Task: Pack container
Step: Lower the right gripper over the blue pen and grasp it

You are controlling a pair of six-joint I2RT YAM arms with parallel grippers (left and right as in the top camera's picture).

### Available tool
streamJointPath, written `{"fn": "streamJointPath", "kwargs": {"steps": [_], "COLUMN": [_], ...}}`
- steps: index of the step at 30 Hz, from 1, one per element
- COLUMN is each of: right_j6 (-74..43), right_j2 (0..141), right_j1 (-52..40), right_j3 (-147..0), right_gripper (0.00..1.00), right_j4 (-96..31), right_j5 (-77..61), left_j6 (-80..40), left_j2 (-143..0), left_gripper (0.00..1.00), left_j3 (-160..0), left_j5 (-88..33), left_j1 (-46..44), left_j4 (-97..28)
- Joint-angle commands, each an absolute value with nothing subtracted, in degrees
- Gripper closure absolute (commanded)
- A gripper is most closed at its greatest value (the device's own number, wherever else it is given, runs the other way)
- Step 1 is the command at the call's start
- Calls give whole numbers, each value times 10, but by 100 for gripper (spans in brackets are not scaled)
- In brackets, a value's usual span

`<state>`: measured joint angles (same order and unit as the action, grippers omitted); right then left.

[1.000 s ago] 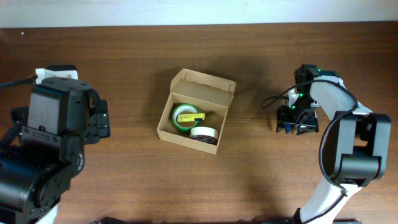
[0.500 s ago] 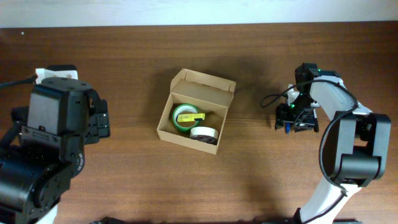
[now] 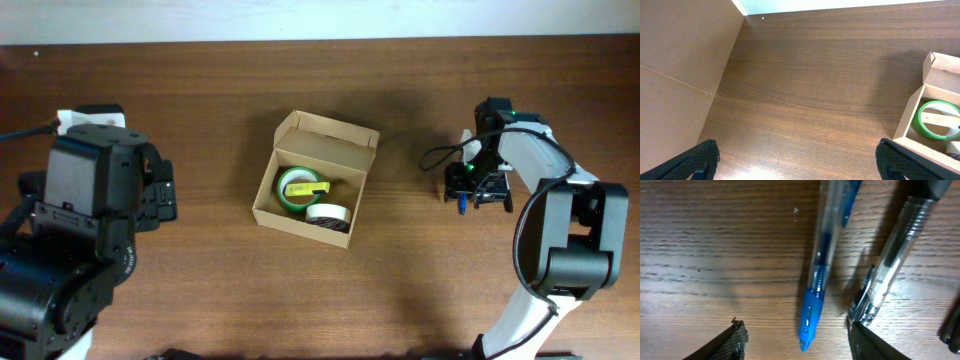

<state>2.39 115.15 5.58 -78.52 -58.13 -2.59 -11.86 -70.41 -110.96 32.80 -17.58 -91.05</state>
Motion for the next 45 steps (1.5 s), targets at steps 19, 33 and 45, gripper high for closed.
{"fn": "streamJointPath", "kwargs": {"steps": [19,33,45], "right_j6": [25,26,25], "right_j2": [1157,1208,1220], "right_j1": [57,57,57], "right_j3": [-787,-787,-788], "right_gripper": [70,73,96], "right_j4": [-585,-584,-590], "right_j5": [-9,-24,-26], "left_j6": [-126,-126,-126], "left_j2": [-704,-704,-704], "left_gripper": [0,1,0], "left_j3": [-1107,-1107,-1107], "left_j5": [322,322,322], "left_j1": [-173,-173,-173], "left_j4": [-909,-912,-913]}}
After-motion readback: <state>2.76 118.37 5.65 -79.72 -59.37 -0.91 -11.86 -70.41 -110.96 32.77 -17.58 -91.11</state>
